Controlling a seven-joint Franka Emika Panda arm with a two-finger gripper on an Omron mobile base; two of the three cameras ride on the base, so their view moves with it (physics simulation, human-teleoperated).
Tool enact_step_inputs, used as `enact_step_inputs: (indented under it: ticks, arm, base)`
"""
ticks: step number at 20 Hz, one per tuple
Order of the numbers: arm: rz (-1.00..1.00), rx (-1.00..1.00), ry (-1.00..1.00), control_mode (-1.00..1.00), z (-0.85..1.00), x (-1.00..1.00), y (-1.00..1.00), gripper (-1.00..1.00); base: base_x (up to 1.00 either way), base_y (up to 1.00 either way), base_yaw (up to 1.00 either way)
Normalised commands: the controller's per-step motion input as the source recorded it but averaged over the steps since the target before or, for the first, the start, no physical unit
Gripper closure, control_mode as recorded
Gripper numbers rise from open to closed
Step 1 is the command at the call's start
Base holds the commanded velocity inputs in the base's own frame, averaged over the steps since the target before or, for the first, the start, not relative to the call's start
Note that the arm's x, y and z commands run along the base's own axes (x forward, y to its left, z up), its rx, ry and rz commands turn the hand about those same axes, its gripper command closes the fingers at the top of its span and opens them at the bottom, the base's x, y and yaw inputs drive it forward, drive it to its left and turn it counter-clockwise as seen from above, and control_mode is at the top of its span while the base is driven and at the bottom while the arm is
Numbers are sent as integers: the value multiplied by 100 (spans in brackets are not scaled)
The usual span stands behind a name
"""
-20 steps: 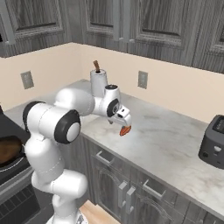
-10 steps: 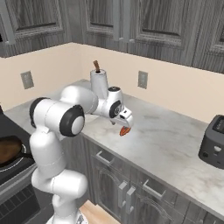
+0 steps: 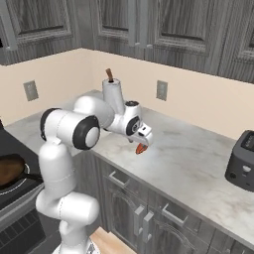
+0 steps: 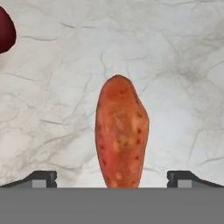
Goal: Put the sweet potato and tomato in the pan. Then turn on the front right burner and set the heat to medium.
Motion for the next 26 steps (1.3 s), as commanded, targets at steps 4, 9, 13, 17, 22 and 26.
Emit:
enact_step_inputs:
  ticks: [4,9,13,17,22,26]
  arm:
    - [0,0,0,-100,-16,13,-9,-100]
    - [0,0,0,-100,-15,12,-11,-100]
    - [0,0,0,-100,-15,16,-2,-100]
    - [0,0,0,-100,-16,18,-1,-100]
    - [0,0,0,-100,-16,11,-3,-100]
    - [0,0,0,-100,-18,1,-13,-100]
  base:
    - [0,0,0]
    - [0,0,0]
    - [0,0,0]
    - [0,0,0]
    - [0,0,0]
    - [0,0,0]
